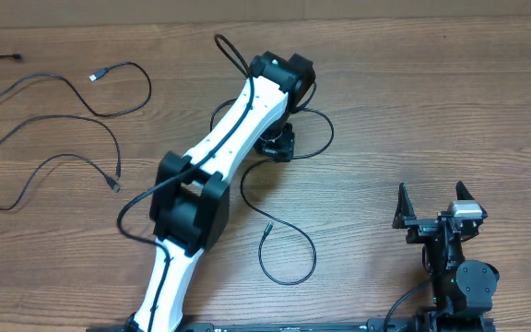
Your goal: Untangle cables
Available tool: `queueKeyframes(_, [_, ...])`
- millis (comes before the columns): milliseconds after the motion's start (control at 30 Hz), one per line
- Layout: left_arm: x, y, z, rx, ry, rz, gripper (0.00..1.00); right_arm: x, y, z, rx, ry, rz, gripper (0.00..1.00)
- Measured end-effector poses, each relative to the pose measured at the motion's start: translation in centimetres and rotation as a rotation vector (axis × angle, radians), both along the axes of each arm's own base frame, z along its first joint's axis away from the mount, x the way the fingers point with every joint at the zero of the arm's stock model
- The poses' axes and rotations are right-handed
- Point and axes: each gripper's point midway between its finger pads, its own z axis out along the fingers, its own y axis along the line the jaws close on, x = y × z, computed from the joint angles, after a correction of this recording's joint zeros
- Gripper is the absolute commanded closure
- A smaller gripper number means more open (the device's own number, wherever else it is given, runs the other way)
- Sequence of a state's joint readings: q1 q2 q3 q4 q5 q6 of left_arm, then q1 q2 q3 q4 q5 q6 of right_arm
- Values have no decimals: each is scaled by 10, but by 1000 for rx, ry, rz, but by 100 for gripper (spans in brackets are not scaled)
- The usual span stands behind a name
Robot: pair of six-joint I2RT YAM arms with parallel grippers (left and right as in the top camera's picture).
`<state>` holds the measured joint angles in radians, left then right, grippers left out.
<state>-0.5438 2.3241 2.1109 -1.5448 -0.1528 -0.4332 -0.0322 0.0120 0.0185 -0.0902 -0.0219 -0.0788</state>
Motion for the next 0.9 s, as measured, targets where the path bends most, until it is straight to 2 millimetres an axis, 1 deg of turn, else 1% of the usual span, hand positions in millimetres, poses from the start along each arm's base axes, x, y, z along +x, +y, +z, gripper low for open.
queueKeyframes(67, [1,8,-14,22,34,7,23,0,0,0,0,0,0,0])
queueKeyframes(133, [3,17,-25,29,66,16,24,0,0,0,0,0,0,0])
queueKeyframes(233, [3,26,-37,-11,131,10,24,0,0,0,0,0,0,0])
queueKeyframes(333, [2,29,-43,-74,188,0,23,0,0,0,0,0,0,0])
queueKeyframes(433, [1,33,-43,-117,220,1,24,0,0,0,0,0,0,0])
queueKeyframes(600, [-5,31,-44,-147,252,-7,24,0,0,0,0,0,0,0])
queueKeyframes(700, [-13,30,-51,-153,284,-12,28,0,0,0,0,0,1,0])
queueKeyframes(767, [-19,32,-57,-152,305,-7,36,0,0,0,0,0,0,0])
queueKeyframes(800, [-22,32,-60,-151,316,-6,37,0,0,0,0,-1,0,0])
queueKeyframes(867, [-26,33,-67,-149,328,-4,45,0,0,0,0,0,0,0])
queueKeyframes(900, [-28,34,-69,-149,333,-1,51,0,0,0,0,0,0,0])
